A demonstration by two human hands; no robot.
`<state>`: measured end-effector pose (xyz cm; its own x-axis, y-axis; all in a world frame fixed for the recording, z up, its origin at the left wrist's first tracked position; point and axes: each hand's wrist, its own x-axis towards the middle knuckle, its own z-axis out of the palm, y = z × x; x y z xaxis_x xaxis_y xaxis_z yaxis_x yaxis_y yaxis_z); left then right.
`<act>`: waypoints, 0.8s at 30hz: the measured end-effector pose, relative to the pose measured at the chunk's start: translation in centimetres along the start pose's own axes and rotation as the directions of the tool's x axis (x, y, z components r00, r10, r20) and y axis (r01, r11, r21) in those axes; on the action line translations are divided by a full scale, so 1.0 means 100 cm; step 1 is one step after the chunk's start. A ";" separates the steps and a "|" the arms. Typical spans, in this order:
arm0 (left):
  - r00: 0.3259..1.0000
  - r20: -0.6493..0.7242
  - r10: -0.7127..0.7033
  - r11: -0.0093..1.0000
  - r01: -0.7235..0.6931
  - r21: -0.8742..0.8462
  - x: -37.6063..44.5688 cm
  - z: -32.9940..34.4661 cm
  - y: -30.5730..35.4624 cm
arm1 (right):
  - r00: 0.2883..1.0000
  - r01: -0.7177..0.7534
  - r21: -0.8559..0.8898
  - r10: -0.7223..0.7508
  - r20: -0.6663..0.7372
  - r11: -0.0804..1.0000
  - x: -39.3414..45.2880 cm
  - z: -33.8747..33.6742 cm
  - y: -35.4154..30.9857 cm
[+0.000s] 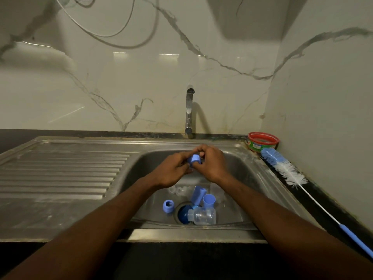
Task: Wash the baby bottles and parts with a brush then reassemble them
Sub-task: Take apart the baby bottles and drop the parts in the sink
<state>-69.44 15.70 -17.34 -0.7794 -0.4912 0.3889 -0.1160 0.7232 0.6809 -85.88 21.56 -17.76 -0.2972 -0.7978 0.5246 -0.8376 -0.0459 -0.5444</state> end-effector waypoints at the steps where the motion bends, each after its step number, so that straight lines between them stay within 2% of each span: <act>1: 1.000 -0.010 -0.003 1.000 0.003 0.002 0.000 0.002 0.000 | 1.000 0.009 -0.013 -0.009 0.009 1.000 0.000 -0.001 0.002; 3: 0.997 -0.044 -0.061 0.997 0.058 -0.052 0.001 0.002 -0.007 | 1.000 0.018 -0.013 -0.018 0.009 1.000 -0.001 -0.004 0.003; 6: 0.964 -0.063 -0.258 0.943 0.238 -0.231 0.002 -0.002 -0.020 | 0.996 -0.074 0.056 0.077 -0.049 0.996 0.004 -0.012 0.003; 8: 0.966 -0.025 -0.258 0.924 0.239 -0.300 0.002 0.000 -0.018 | 0.994 -0.097 0.098 0.100 -0.031 0.990 0.005 -0.018 0.004; 10: 0.976 -0.016 -0.218 0.922 0.201 -0.331 0.003 0.003 -0.013 | 0.996 -0.077 0.093 0.071 0.061 0.993 0.001 -0.019 0.003; 12: 0.976 -0.010 -0.218 0.937 0.206 -0.283 0.004 0.005 -0.012 | 0.987 -0.099 0.090 0.086 0.138 0.991 -0.002 -0.015 0.002; 16: 0.976 0.004 -0.218 0.972 0.218 -0.084 0.002 0.005 -0.018 | 0.963 -0.193 0.026 0.184 0.198 0.981 0.000 -0.010 0.006; 20: 0.992 0.041 -0.122 0.992 0.120 0.049 -0.003 0.007 -0.008 | 0.936 -0.230 0.010 0.219 0.275 0.973 -0.002 -0.015 0.008; 23: 0.998 0.052 0.038 0.988 -0.046 0.149 -0.005 0.006 -0.005 | 0.941 -0.211 -0.008 0.205 0.268 0.978 -0.002 -0.017 0.004; 24: 0.998 0.040 0.050 0.982 -0.056 0.179 -0.004 0.004 -0.007 | 0.941 -0.212 0.004 0.203 0.269 0.977 -0.002 -0.017 0.002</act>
<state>-69.26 15.58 -18.25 -0.8084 -0.4345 0.3971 -0.1800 0.8247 0.5361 -86.77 22.73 -16.91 -0.3270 -0.9220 0.2072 -0.7534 0.1220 -0.6461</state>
